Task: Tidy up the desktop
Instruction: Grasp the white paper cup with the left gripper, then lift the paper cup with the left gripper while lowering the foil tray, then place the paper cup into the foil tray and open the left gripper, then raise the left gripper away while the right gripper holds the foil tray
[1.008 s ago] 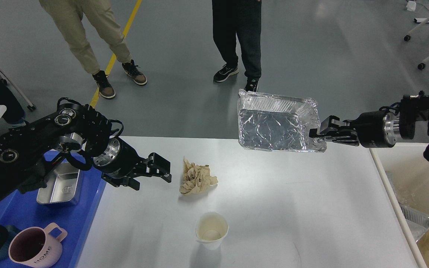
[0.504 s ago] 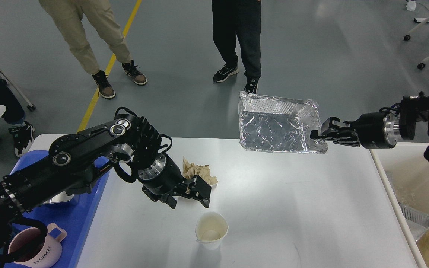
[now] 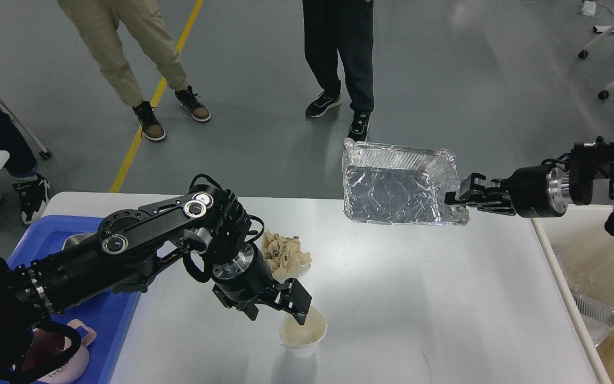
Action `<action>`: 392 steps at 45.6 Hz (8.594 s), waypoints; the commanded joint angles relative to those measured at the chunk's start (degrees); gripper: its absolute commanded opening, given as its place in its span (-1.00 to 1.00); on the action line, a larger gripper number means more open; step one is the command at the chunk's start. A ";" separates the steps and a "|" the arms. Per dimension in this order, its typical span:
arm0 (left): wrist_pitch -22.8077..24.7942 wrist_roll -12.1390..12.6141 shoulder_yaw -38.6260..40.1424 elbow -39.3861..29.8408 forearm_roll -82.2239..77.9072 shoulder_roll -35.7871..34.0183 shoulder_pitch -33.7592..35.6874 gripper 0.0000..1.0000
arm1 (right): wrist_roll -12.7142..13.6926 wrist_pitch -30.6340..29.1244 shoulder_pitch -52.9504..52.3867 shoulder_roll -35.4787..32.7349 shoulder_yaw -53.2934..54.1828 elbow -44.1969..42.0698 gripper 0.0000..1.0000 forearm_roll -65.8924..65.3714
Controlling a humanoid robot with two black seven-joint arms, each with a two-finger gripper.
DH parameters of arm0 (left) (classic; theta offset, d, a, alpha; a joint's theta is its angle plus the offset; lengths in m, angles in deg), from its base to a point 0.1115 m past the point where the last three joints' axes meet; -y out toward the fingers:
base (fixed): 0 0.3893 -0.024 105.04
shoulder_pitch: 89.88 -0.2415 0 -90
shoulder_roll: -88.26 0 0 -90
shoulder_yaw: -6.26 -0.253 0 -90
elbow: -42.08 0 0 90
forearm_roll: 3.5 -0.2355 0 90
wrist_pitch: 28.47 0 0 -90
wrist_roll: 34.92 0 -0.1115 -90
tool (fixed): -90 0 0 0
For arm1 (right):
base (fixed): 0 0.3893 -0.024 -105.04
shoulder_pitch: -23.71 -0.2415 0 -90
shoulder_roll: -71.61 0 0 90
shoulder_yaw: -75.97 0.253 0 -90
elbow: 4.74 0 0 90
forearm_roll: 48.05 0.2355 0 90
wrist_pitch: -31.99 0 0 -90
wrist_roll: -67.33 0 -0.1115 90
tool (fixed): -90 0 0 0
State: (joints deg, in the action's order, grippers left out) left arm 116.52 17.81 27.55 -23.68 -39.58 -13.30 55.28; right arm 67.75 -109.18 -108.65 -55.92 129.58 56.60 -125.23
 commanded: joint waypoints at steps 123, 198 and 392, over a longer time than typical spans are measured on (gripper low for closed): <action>0.01 2.27 15.70 -12.46 18.50 -32.11 -3.56 -1.00 | -0.15 0.19 8.17 2.90 -0.52 -2.55 -1.00 -2.61; 0.01 2.27 24.76 8.36 6.55 1.46 1.28 -1.00 | 0.90 -0.95 5.71 11.52 -4.22 5.71 -1.00 -3.32; 0.01 2.27 54.37 11.44 11.74 -20.87 -7.60 0.94 | 1.08 -0.87 6.33 6.42 -3.43 7.03 -1.00 -3.50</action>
State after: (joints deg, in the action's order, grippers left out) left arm 116.53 20.08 78.06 -12.40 -27.76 -34.74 48.15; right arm 68.82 -110.04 -102.16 -49.50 126.00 63.66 -128.75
